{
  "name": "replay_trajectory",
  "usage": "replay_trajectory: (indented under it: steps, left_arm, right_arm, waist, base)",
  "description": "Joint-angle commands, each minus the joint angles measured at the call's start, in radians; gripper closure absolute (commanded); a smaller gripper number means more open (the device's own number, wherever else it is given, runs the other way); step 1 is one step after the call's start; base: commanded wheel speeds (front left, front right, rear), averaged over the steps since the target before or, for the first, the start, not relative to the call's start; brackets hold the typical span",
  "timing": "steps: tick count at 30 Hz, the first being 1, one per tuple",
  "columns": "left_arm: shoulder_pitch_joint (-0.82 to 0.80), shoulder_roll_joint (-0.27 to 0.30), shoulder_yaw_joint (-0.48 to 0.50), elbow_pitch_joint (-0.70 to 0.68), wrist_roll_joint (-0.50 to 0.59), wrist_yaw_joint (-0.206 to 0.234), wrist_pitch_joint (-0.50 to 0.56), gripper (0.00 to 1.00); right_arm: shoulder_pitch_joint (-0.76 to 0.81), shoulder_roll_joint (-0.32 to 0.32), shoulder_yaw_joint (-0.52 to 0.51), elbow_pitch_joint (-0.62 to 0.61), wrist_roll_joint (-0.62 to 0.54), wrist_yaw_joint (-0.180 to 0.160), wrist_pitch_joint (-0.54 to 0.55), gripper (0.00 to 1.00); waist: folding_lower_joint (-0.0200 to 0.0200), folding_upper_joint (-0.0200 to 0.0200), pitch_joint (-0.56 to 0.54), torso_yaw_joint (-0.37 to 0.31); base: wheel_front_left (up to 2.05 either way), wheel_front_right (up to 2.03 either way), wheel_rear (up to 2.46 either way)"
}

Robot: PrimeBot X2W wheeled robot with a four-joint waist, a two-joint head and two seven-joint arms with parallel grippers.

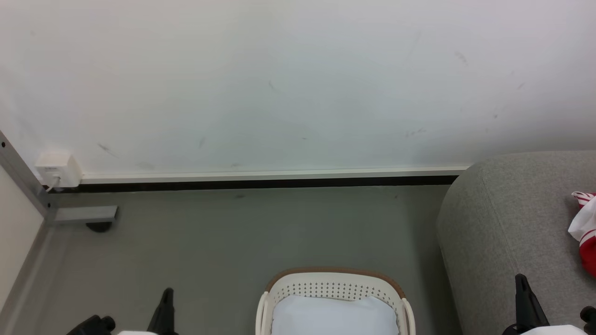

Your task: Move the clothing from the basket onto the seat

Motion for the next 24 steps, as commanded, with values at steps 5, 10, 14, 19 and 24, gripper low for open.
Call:
replay_trajectory:
  steps: [5, 10, 14, 19, 24]
  left_arm:
    - [-0.028, -0.001, 0.020, -0.024, -0.092, -0.009, 0.023, 1.00]
    - [-0.031, -0.003, 0.032, -0.031, -0.152, -0.014, 0.040, 1.00]
    - [-0.035, -0.005, 0.040, -0.037, -0.197, -0.019, 0.053, 1.00]
    - [-0.038, -0.007, 0.052, -0.044, -0.252, -0.025, 0.069, 1.00]
    - [-0.039, -0.008, 0.060, -0.048, -0.295, -0.029, 0.080, 1.00]
  right_arm:
    - [-0.025, -0.011, -0.008, -0.028, 0.097, -0.001, 0.023, 1.00]
    - [-0.027, -0.012, -0.011, -0.038, 0.166, -0.001, 0.040, 1.00]
    - [-0.029, -0.012, -0.013, -0.045, 0.219, -0.001, 0.053, 1.00]
    - [-0.031, -0.013, -0.016, -0.054, 0.284, -0.001, 0.069, 1.00]
    - [-0.033, -0.014, -0.018, -0.061, 0.332, -0.001, 0.081, 1.00]
  waist:
    - [0.0000, 0.0000, 0.002, -0.001]
    - [0.0000, 0.0000, 0.004, -0.001]
    - [0.0000, 0.0000, 0.005, -0.002]
    - [0.0000, 0.0000, 0.007, -0.003]
    - [0.0000, 0.0000, 0.008, -0.003]
  base:
    - [0.00, 0.00, 0.00]
    - [0.00, 0.00, 0.00]
    - [0.00, 0.00, 0.00]
    - [0.00, 0.00, 0.00]
    - [0.00, 0.00, 0.00]
